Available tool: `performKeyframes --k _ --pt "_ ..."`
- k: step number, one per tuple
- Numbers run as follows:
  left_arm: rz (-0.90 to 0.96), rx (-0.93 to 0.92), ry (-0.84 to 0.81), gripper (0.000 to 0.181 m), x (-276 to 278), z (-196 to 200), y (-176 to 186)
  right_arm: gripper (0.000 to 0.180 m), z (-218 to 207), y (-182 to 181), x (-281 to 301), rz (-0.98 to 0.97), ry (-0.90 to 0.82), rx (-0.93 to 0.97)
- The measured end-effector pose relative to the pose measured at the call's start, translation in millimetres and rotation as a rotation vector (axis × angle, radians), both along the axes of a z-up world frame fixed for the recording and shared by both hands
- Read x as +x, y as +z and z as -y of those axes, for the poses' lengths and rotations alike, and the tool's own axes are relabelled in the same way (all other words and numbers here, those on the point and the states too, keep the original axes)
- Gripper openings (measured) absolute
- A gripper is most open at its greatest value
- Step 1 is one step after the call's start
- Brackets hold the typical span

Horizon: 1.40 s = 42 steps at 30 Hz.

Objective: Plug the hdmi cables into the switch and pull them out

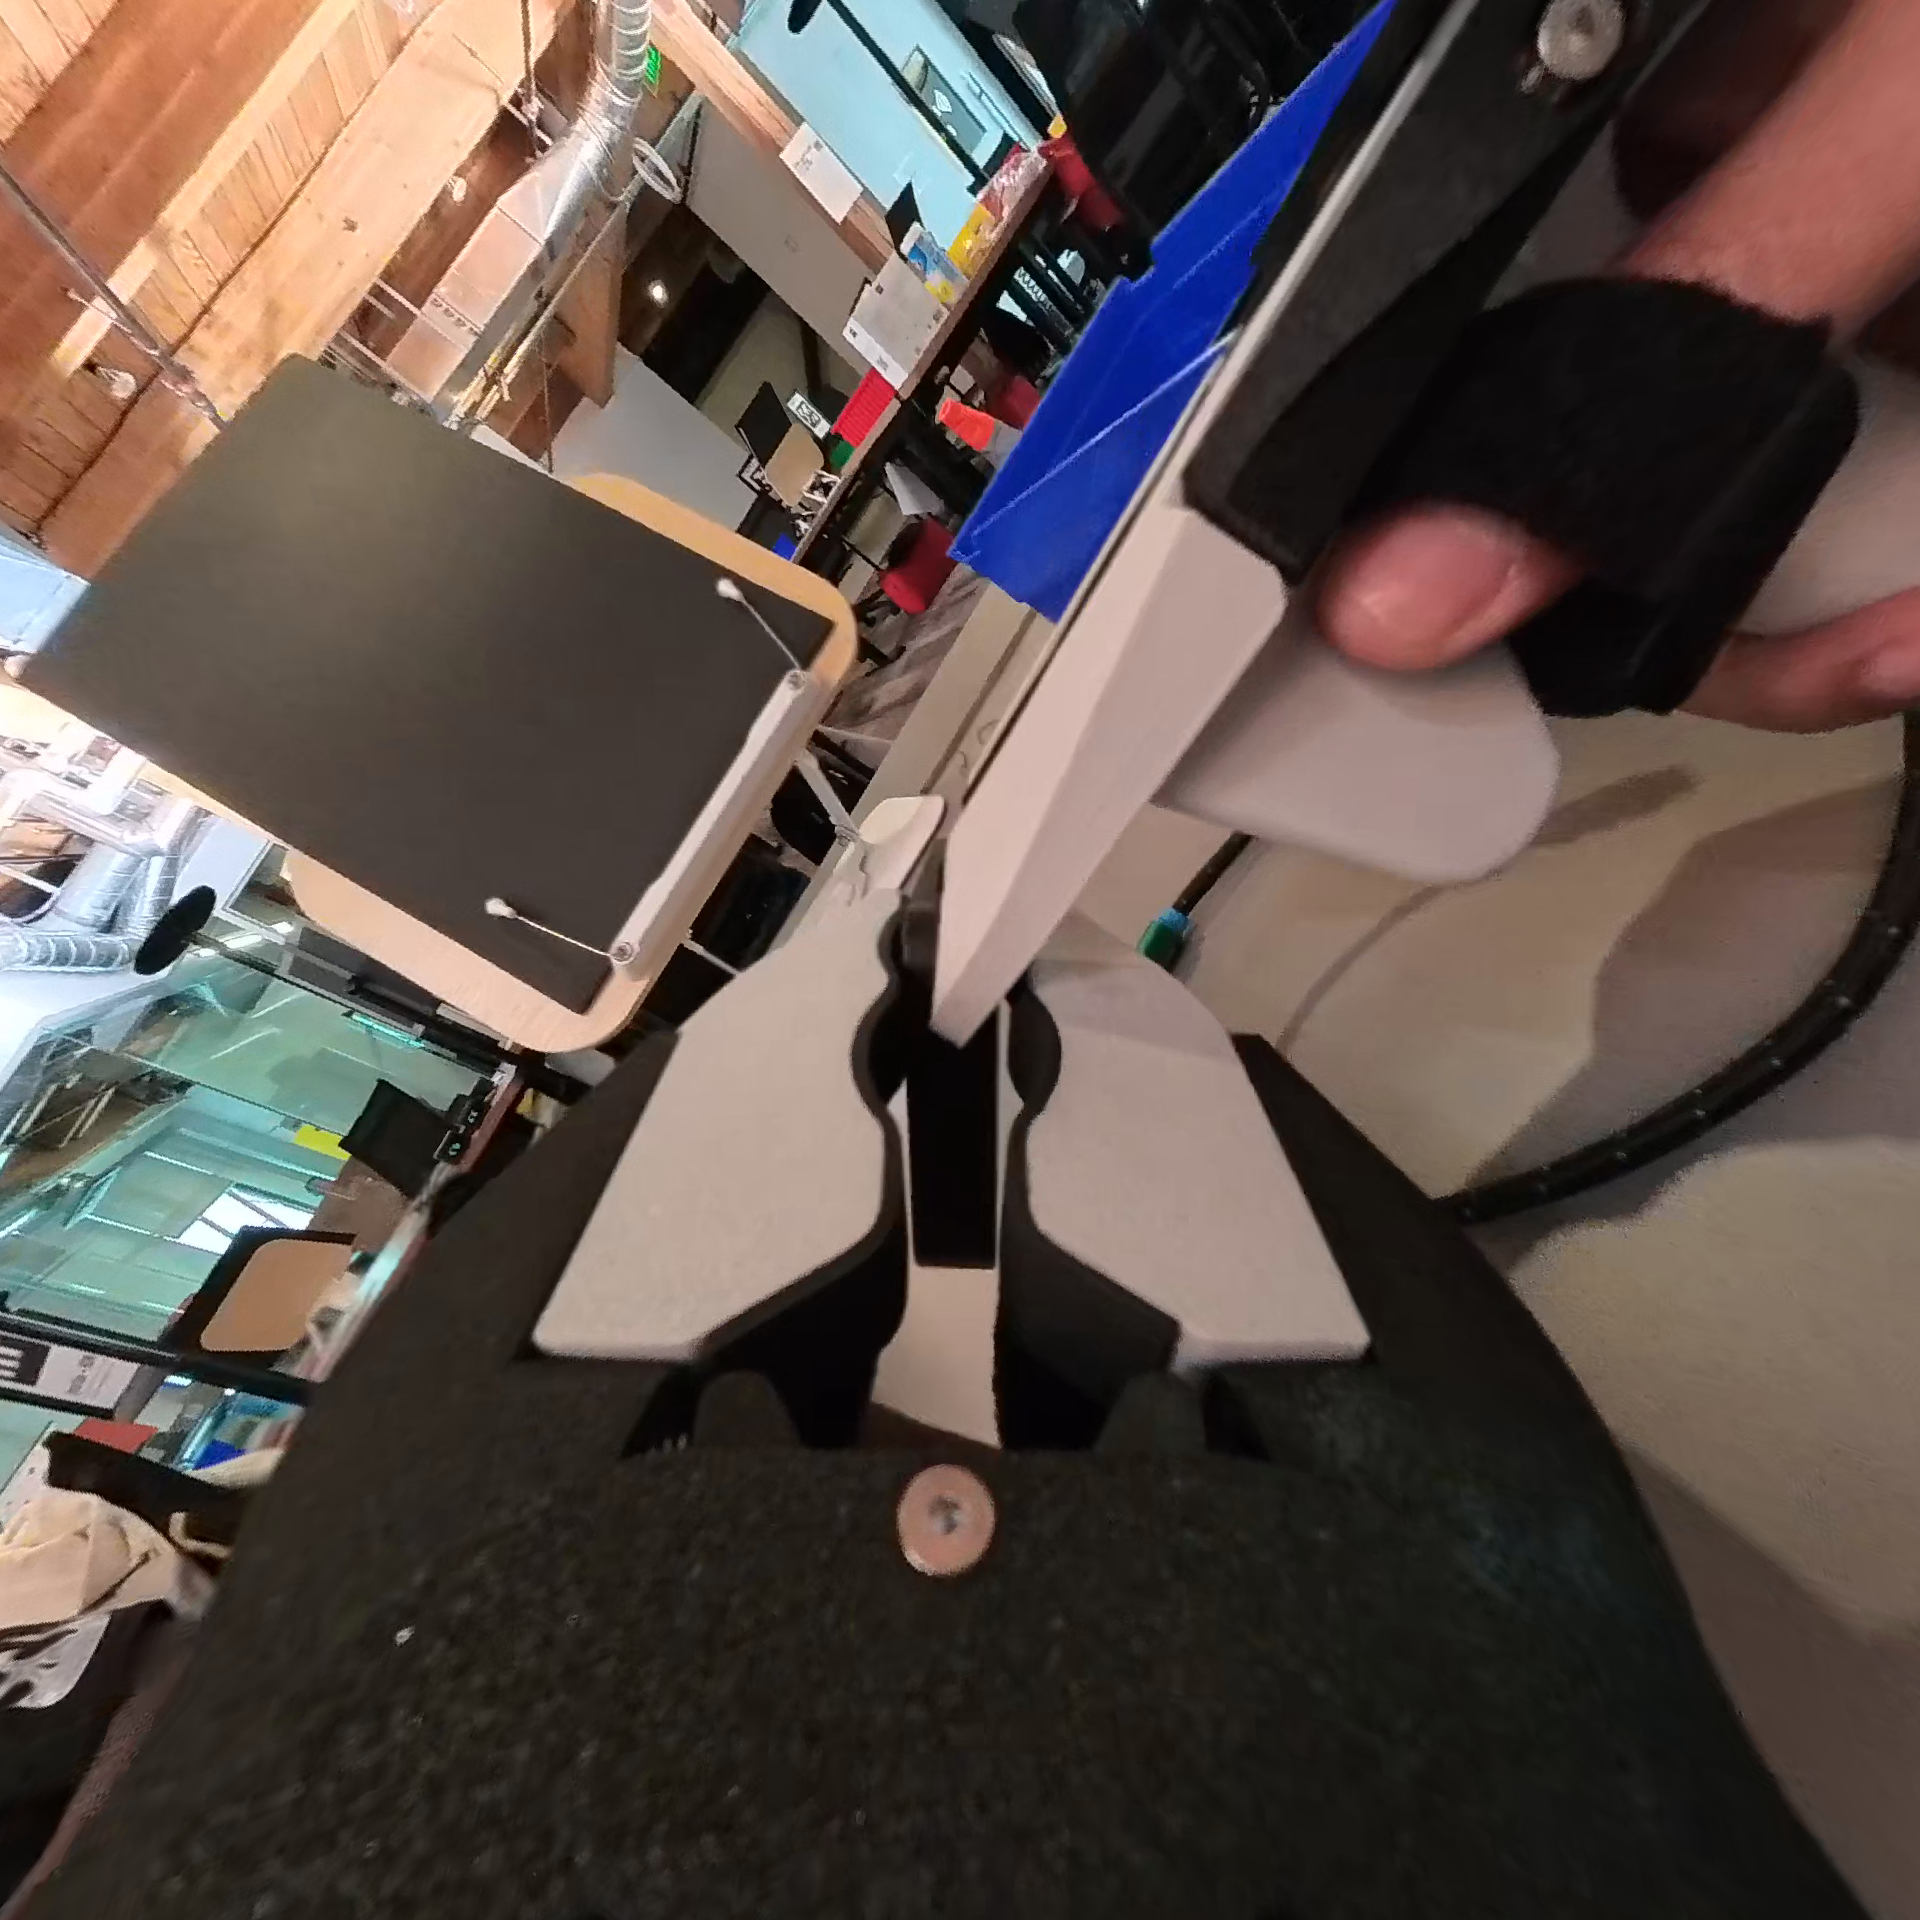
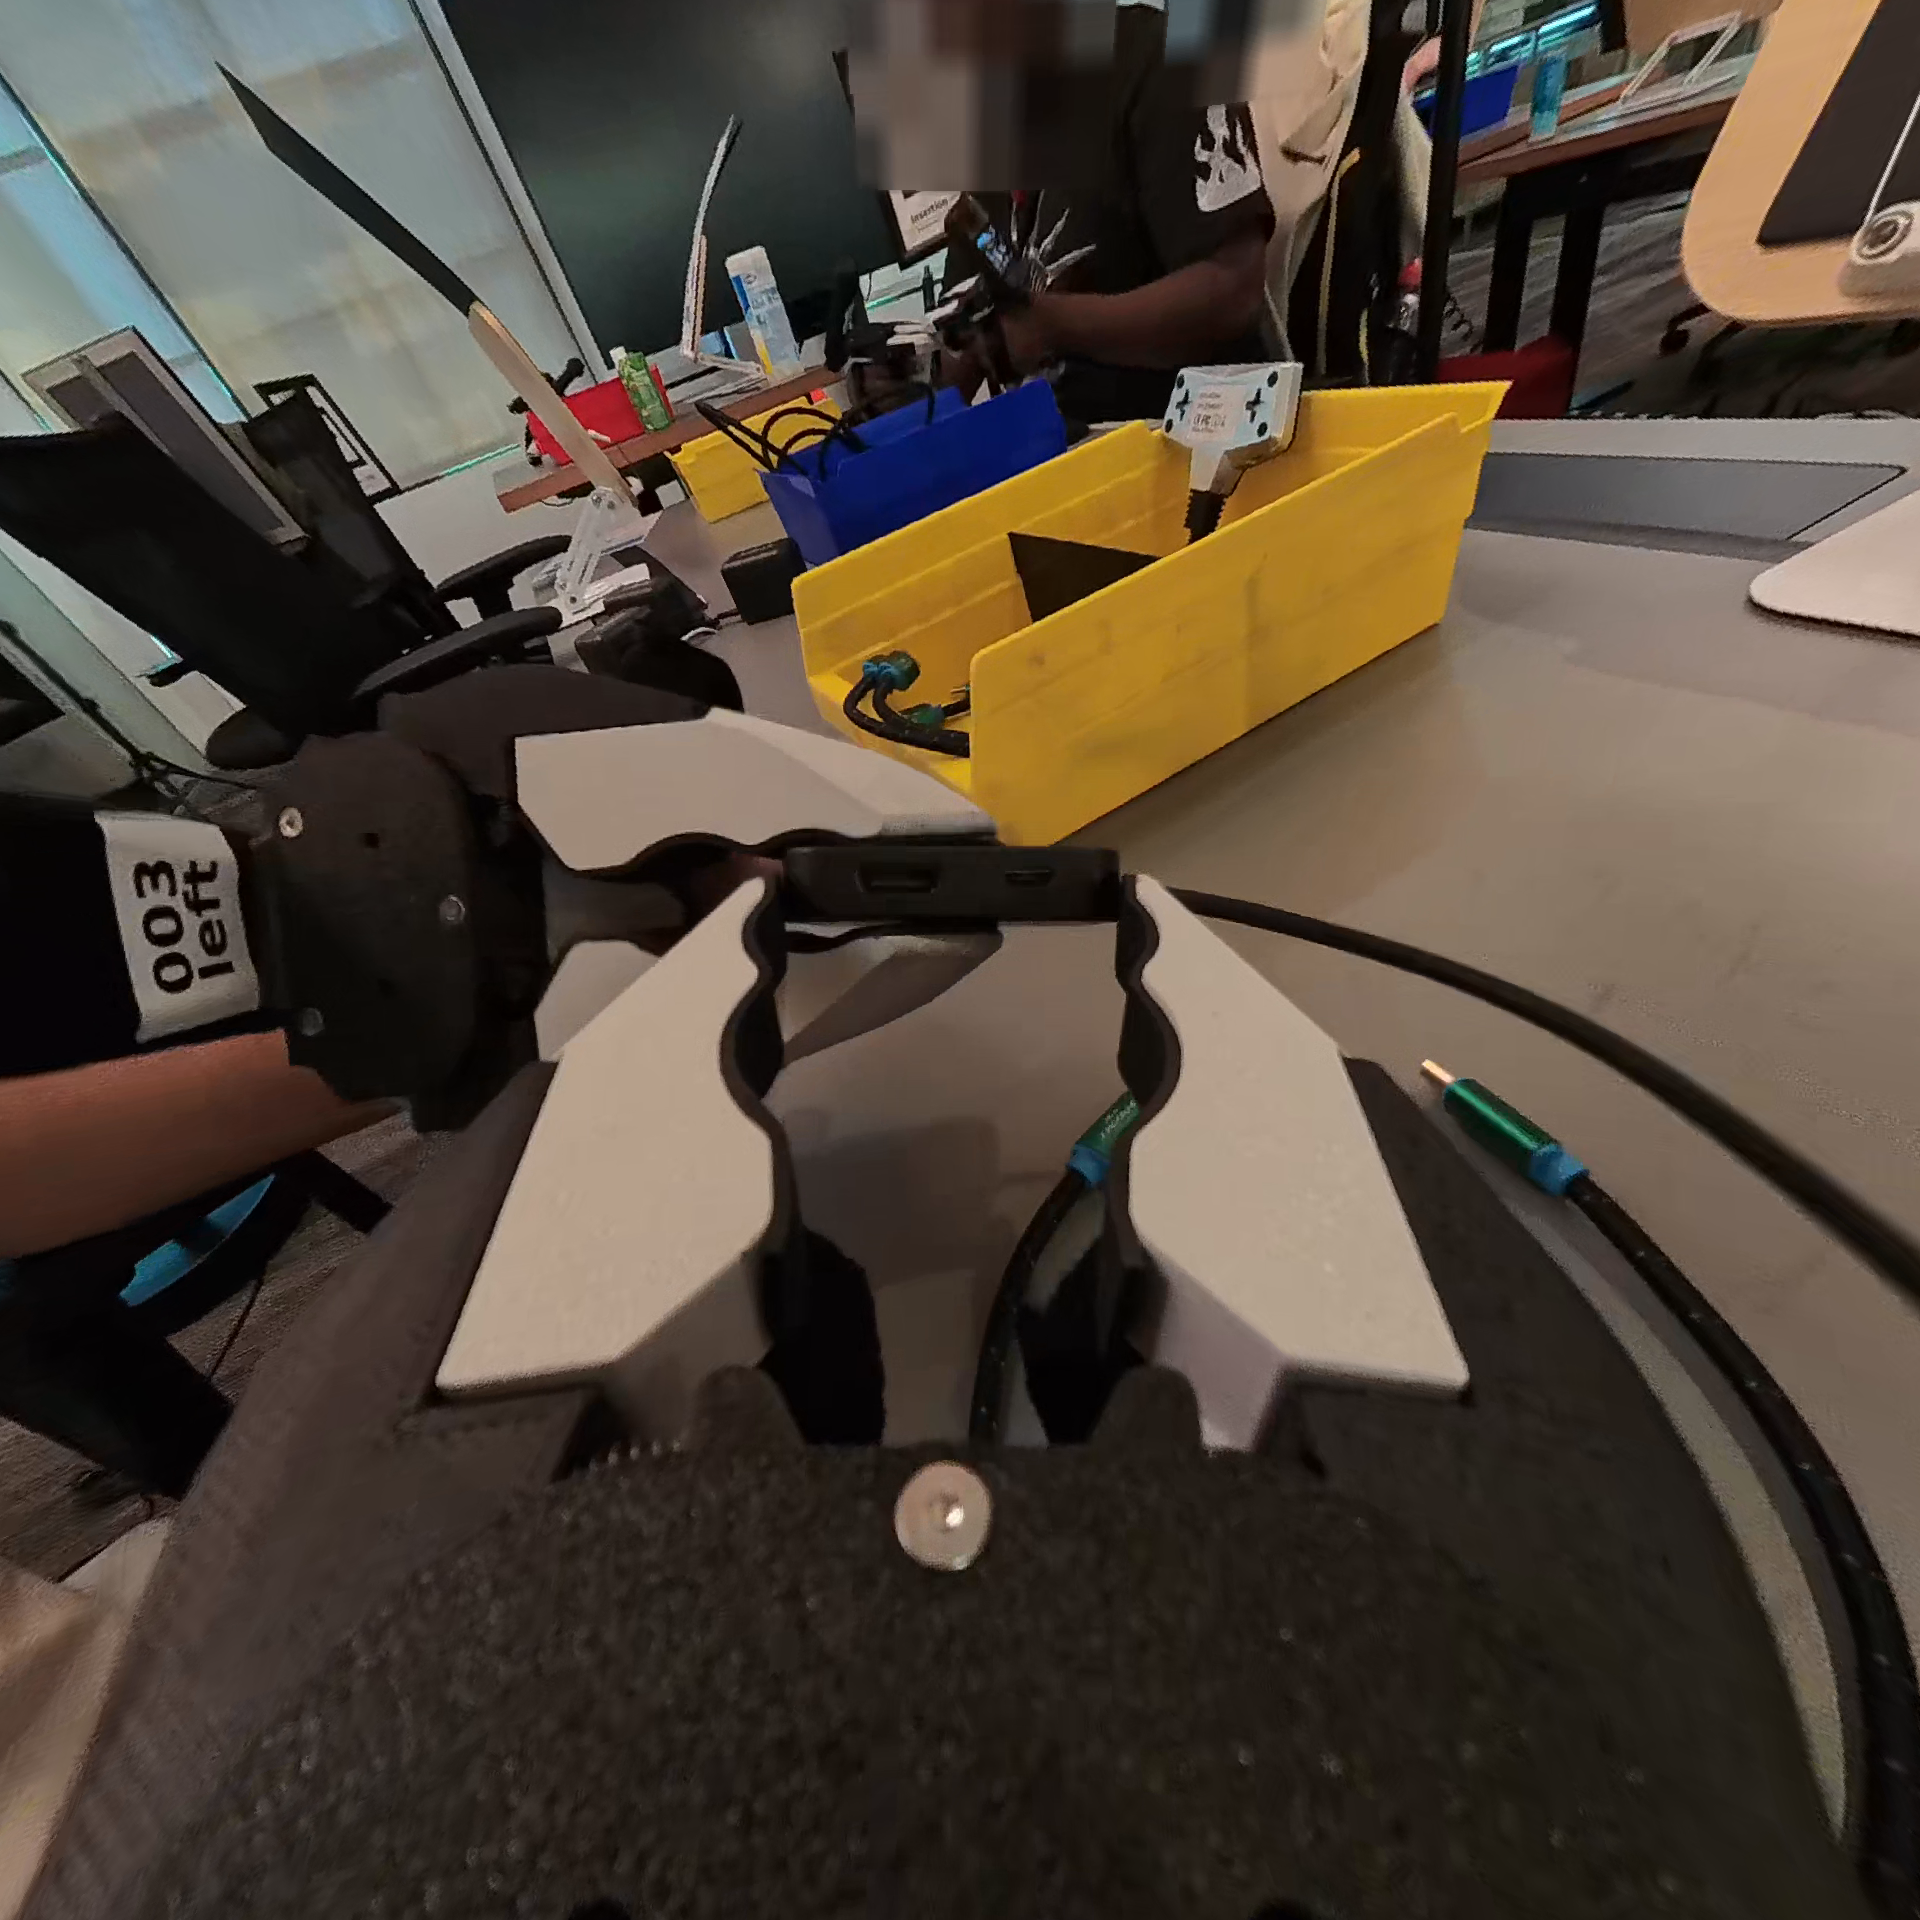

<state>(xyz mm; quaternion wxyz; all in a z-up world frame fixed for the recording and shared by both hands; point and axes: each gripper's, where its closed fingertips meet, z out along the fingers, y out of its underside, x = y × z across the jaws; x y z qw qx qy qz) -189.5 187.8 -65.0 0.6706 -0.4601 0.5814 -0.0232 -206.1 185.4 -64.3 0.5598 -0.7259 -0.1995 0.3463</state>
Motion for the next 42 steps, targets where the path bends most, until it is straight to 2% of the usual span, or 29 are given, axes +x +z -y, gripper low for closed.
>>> performKeyframes --k 5,9,12,14,16,18,20,24,26,30,32,33,36,39,42 --pt "0.017 0.033 0.072 0.014 -14 -15 11 0.064 2 14 12 -0.043 0.054 0.038" --pt "0.142 -0.066 0.15 0.014 -45 -38 25 0.063 -3 20 47 0.021 0.001 0.069" --pt "0.201 -0.05 0.186 0.014 -62 -42 33 0.059 -9 -8 60 0.181 -0.066 -0.021" --pt "0.221 -0.096 0.198 0.014 -68 -40 26 0.049 -10 -27 59 0.304 -0.084 -0.051" --pt "0.211 -0.134 0.178 0.014 -67 -37 14 0.047 -15 -39 63 0.435 -0.127 -0.043" --pt "0.169 -0.124 0.162 0.014 -65 -37 6 0.033 -23 -45 76 0.52 -0.187 -0.036" --pt "0.145 -0.132 0.17 0.014 -67 -41 1 0.028 -34 -57 87 0.548 -0.173 -0.06" --pt "0.155 -0.175 0.173 0.014 -73 -48 -5 0.037 -56 -92 99 0.459 -0.089 -0.291" --pt "0.157 -0.179 0.171 0.014 -76 -50 -5 0.037 -67 -103 102 0.425 -0.098 -0.33" --pt "0.162 -0.198 0.162 0.014 -78 -51 -7 0.037 -71 -123 106 0.486 -0.099 -0.369" --pt "0.155 -0.215 0.158 0.014 -78 -52 -11 0.029 -72 -124 107 0.502 -0.105 -0.346" --pt "0.144 -0.215 0.162 0.014 -78 -54 -13 0.013 -71 -125 108 0.513 -0.105 -0.346" --pt "0.102 -0.195 0.185 0.014 -77 -58 -20 0.007 -63 -120 104 0.516 -0.065 -0.36" --pt "0.075 -0.17 0.195 0.014 -74 -59 -22 0.006 -50 -80 97 0.517 -0.064 -0.248" --pt "0.071 -0.157 0.187 0.014 -66 -56 -18 0.006 -34 -43 101 0.773 -0.101 -0.041"
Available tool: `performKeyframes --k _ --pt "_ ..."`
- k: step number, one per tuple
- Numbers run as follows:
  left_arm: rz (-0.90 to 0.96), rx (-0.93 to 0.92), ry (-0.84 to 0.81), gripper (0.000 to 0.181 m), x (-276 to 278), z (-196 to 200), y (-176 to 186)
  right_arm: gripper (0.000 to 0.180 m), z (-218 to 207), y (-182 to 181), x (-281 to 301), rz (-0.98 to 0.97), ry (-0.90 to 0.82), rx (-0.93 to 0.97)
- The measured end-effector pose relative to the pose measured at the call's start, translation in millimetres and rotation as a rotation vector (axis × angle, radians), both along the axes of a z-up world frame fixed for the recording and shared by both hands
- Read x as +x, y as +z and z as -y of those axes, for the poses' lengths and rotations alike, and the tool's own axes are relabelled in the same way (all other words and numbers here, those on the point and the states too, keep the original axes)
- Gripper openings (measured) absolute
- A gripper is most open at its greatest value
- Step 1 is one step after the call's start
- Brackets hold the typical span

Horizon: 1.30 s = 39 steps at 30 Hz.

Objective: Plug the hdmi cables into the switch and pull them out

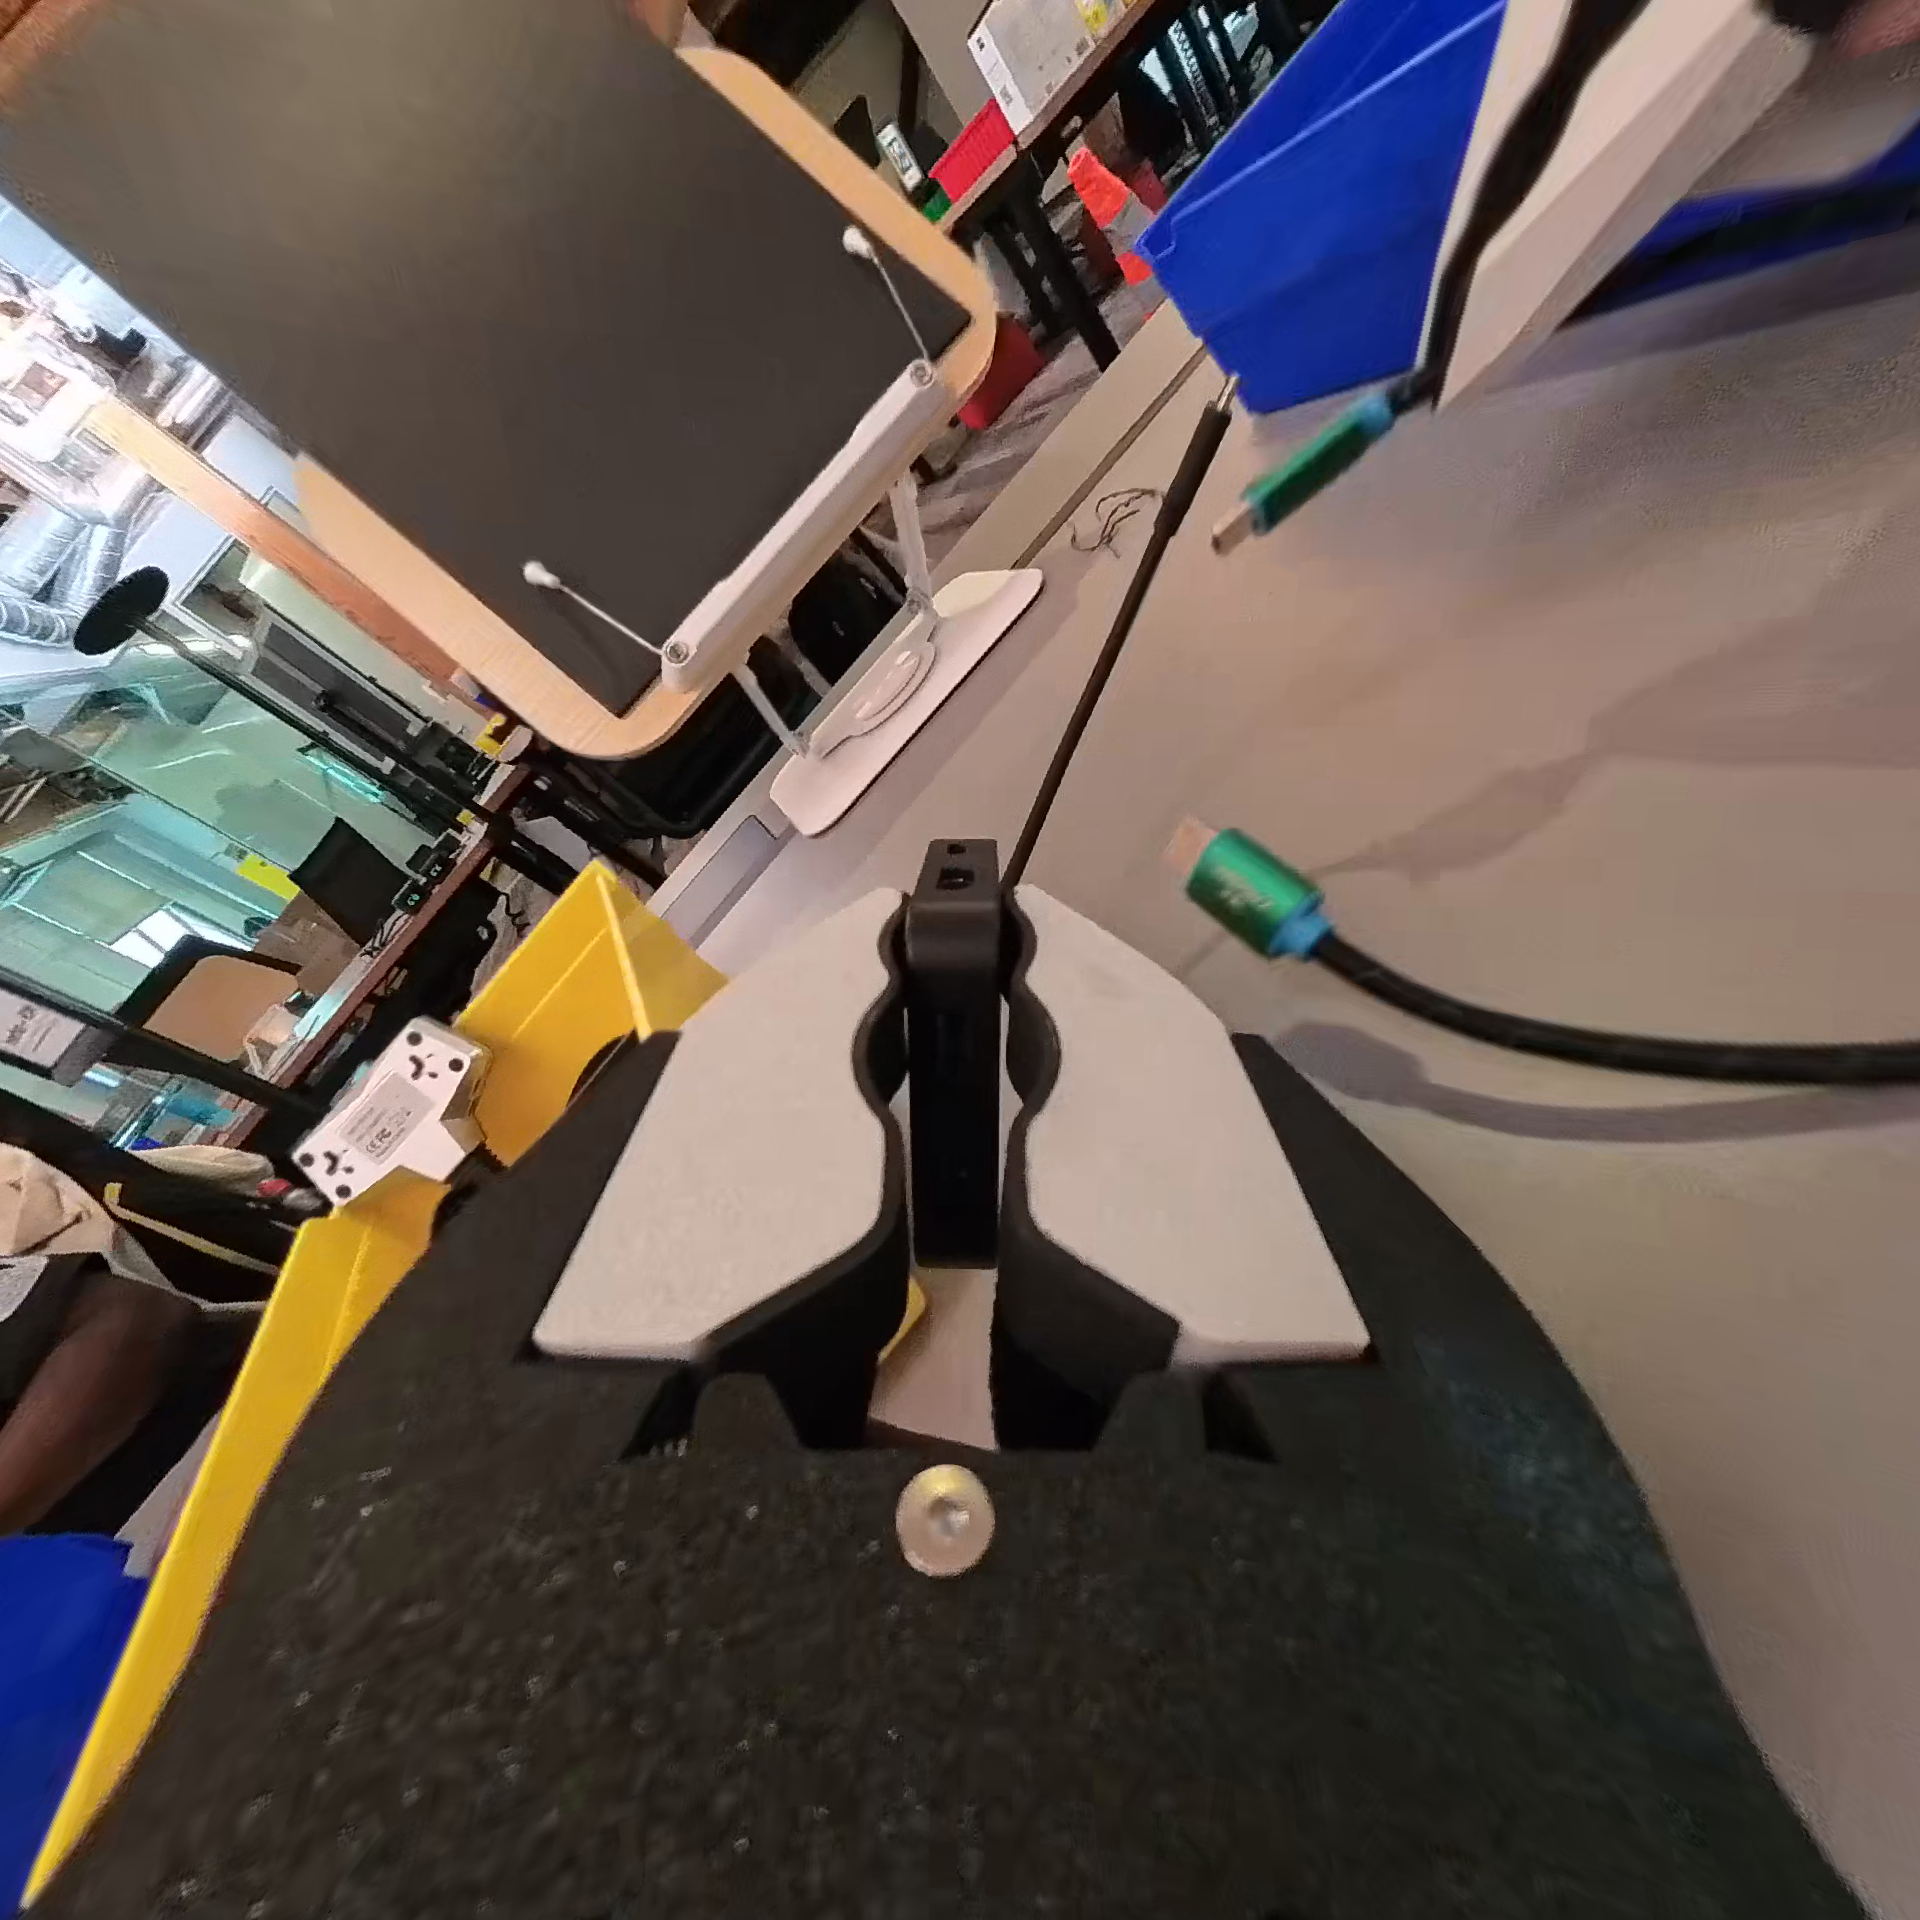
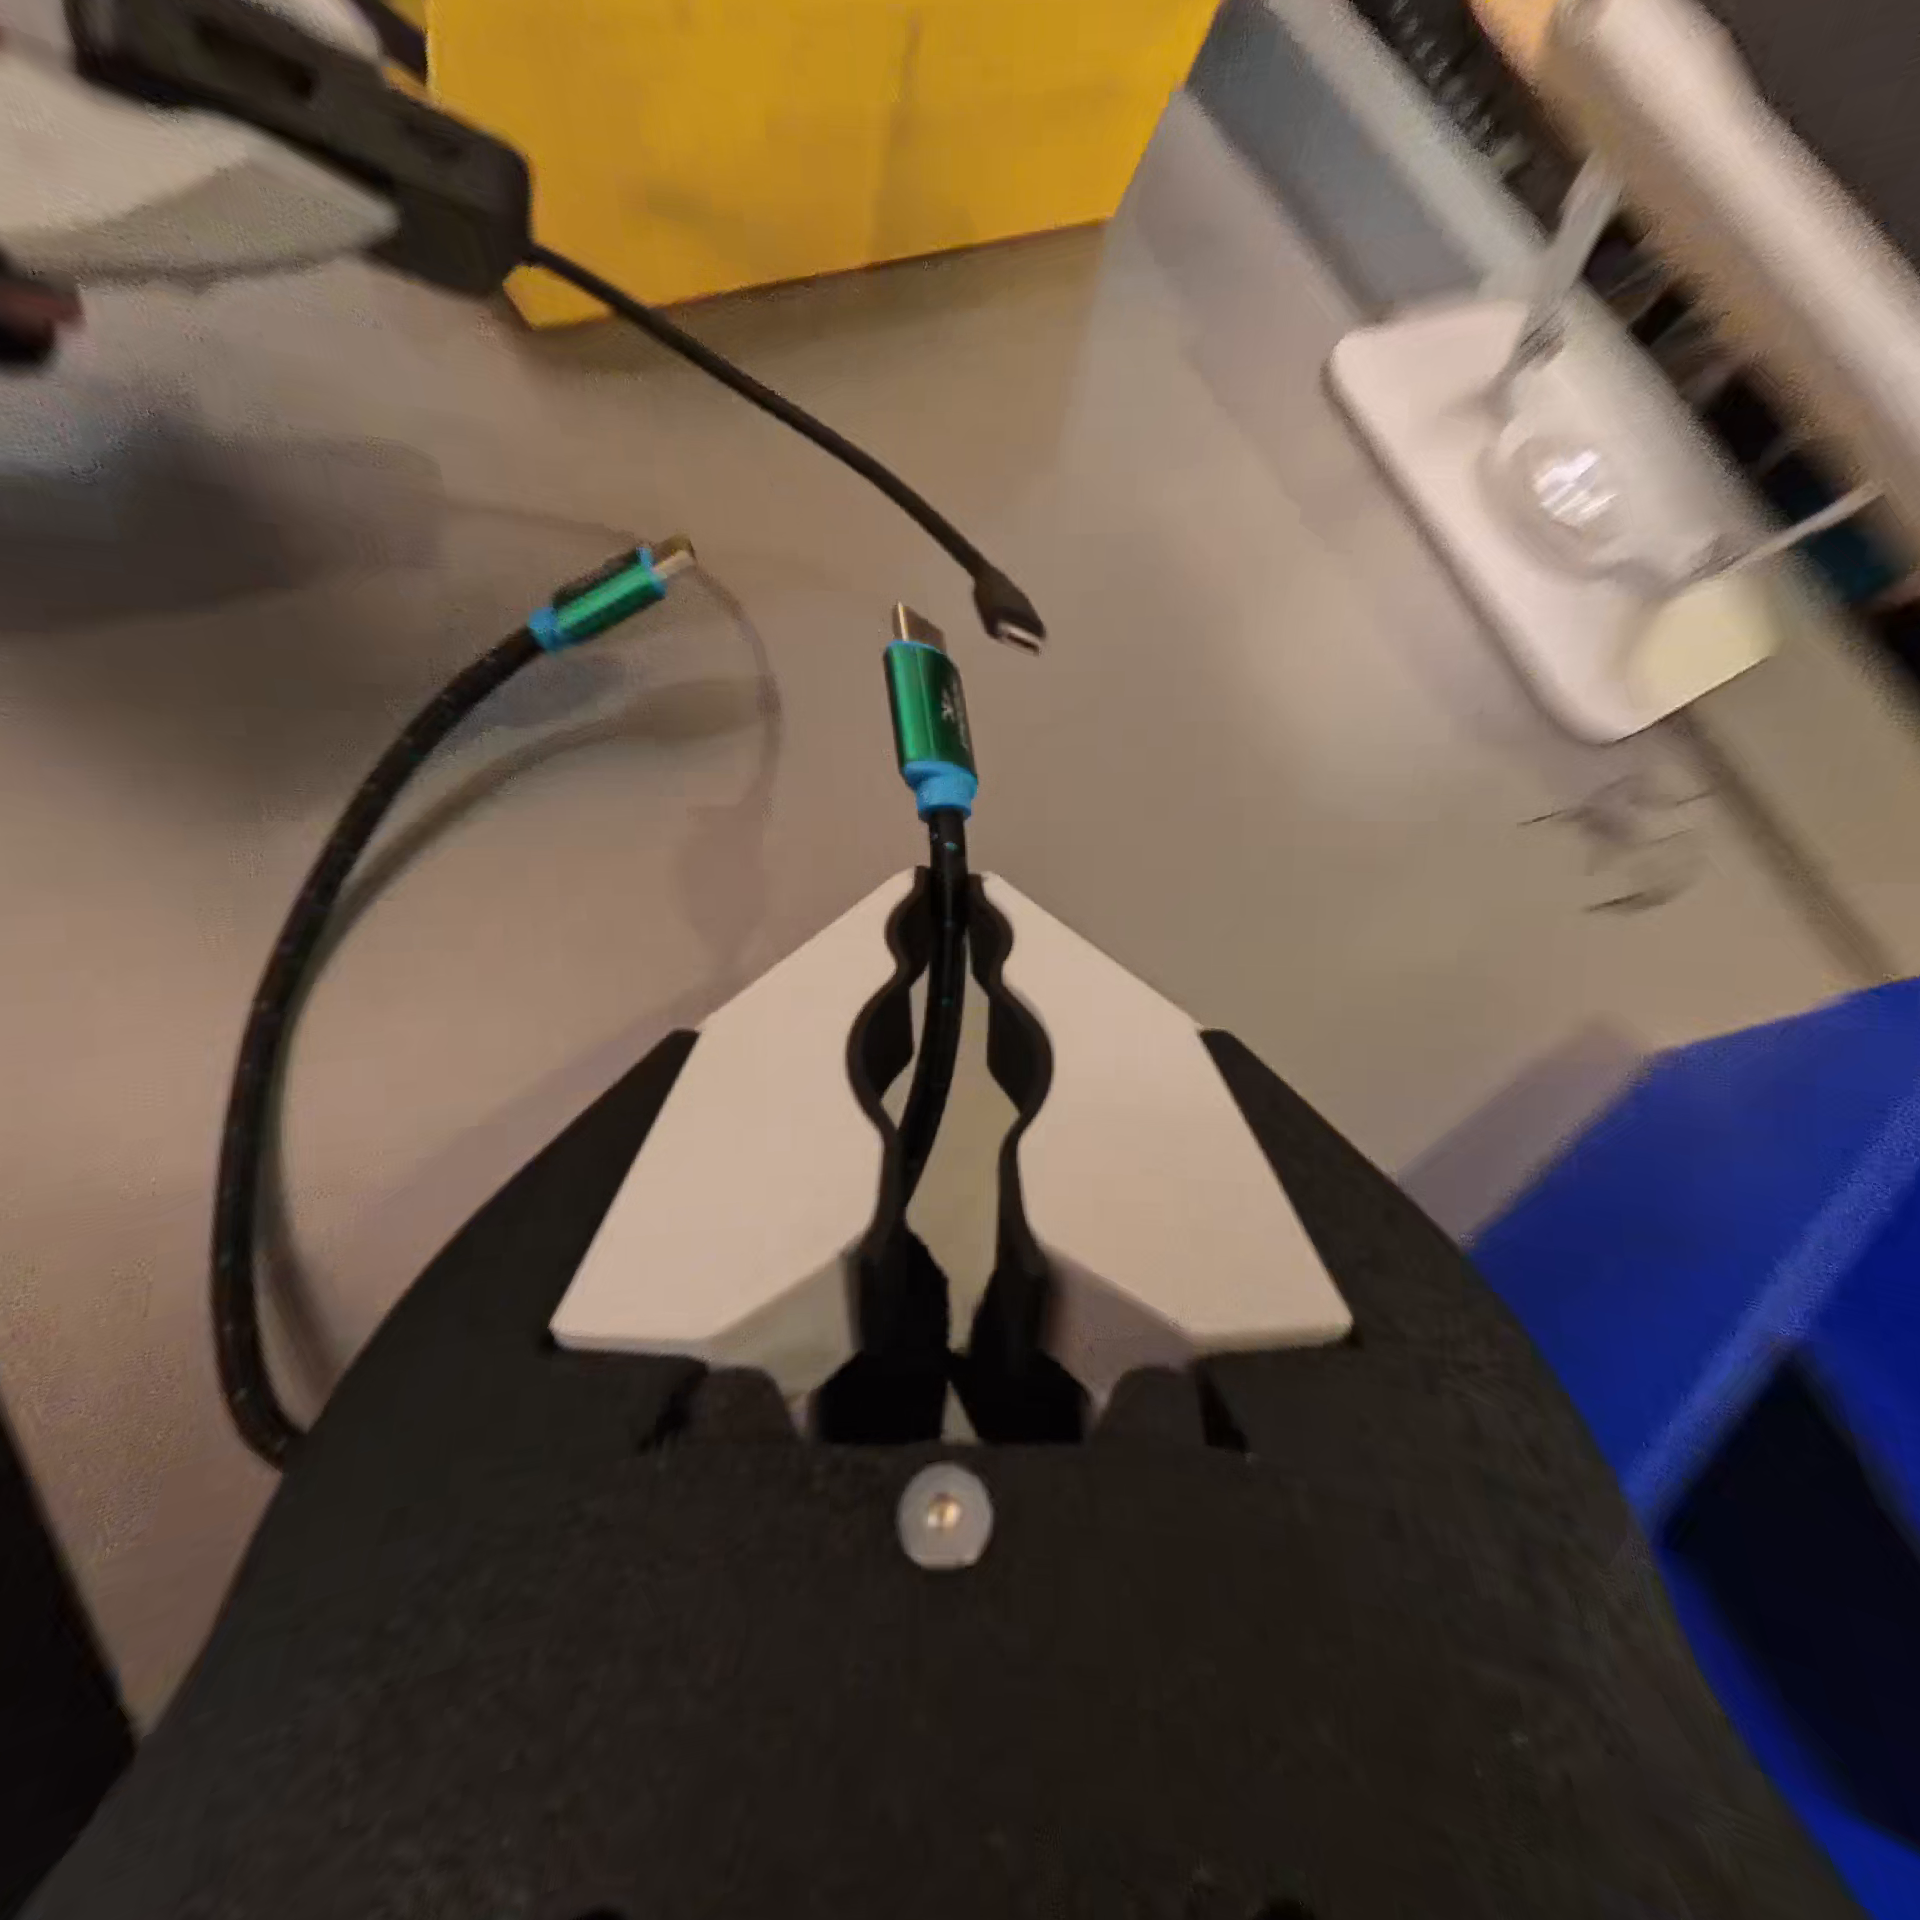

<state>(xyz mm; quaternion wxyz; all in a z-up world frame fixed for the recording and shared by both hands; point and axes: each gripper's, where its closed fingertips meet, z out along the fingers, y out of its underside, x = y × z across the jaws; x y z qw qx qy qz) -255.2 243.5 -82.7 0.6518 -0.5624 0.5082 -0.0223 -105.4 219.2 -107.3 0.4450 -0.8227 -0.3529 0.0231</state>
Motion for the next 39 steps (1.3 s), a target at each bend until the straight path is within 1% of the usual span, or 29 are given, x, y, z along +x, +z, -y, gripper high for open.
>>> performKeyframes --k 2,3,7,13,17,22,32,39 --pt "0.011 0.002 -0.009 0.014 9 4 8 0.006 10 20 1 0.172 0.027 0.108" --pt "0.01 0.009 -0.012 0.013 14 6 13 0.006 16 27 -1 0.216 0.048 0.127" --pt "-0.051 0.071 -0.044 0.014 38 18 30 0.006 30 49 -14 0.245 0.088 0.141" --pt "-0.117 0.081 -0.094 0.014 58 31 32 0.006 50 72 -32 0.301 0.185 0.198" --pt "-0.184 0.167 -0.09 0.014 63 36 32 0.006 56 71 -38 0.315 0.207 0.171" --pt "-0.247 0.232 -0.084 0.014 67 42 29 0.006 57 67 -44 0.327 0.217 0.156" --pt "-0.309 0.293 -0.079 0.014 68 42 24 0.006 58 60 -45 0.347 0.226 0.124" --pt "-0.323 0.298 -0.146 0.014 73 52 17 0.006 66 58 -43 0.348 0.296 0.116"
